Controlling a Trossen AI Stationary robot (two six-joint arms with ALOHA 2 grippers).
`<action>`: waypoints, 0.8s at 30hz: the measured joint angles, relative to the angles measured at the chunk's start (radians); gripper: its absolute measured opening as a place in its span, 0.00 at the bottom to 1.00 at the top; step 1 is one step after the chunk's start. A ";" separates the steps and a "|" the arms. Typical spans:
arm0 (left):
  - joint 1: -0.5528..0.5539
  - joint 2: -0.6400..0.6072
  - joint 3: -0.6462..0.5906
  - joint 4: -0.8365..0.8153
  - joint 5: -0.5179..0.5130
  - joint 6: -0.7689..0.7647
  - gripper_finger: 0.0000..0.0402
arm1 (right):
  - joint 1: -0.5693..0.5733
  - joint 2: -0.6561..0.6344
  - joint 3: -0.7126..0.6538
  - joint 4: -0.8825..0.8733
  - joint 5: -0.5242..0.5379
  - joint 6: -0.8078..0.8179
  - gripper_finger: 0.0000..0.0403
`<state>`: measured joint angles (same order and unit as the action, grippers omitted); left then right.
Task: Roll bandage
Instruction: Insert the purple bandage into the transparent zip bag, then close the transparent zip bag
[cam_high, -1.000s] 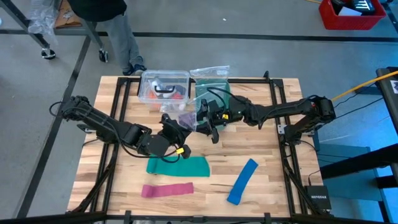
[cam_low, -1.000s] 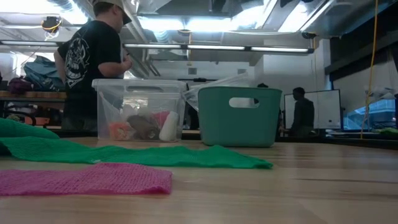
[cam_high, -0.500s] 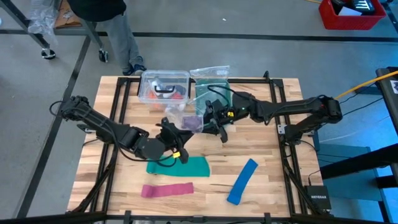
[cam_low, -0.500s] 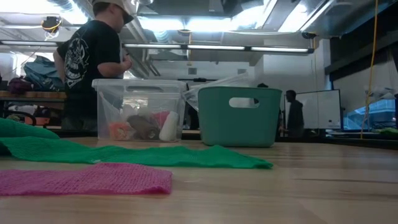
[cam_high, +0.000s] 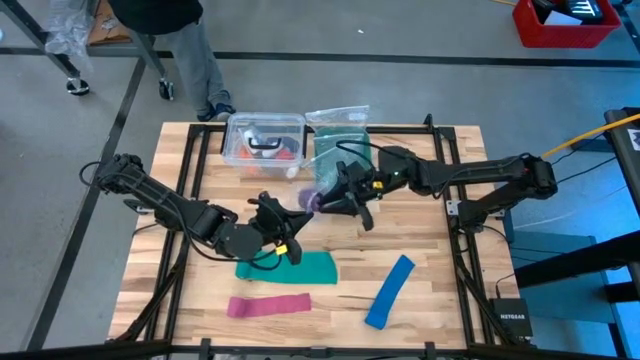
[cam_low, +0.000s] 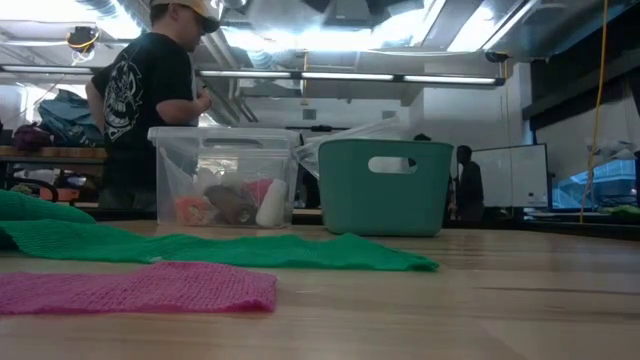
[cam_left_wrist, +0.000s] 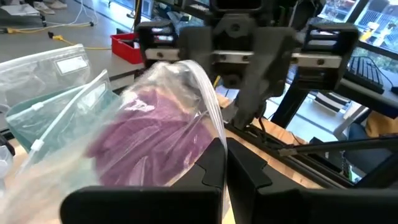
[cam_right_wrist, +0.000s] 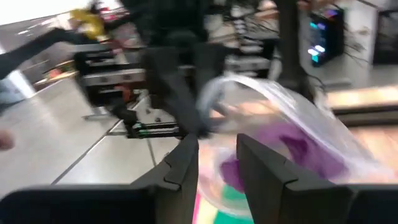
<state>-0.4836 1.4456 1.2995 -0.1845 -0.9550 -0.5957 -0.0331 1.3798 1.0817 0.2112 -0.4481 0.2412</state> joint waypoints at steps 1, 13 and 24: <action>0.000 -0.001 0.000 0.004 0.000 0.000 0.00 | 0.000 -0.009 0.000 0.005 -0.032 -0.017 0.28; 0.020 -0.008 0.000 0.021 0.241 -0.068 0.00 | 0.000 -0.281 0.000 -0.129 -0.135 -0.296 0.28; 0.131 0.051 0.000 -0.016 0.810 -0.239 0.00 | 0.000 -0.379 0.000 -0.611 0.089 -0.515 0.28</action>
<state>-0.3522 1.4969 1.2992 -0.2001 -0.1449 -0.8345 -0.0334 1.0008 1.0817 -0.3994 -0.3589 -0.2733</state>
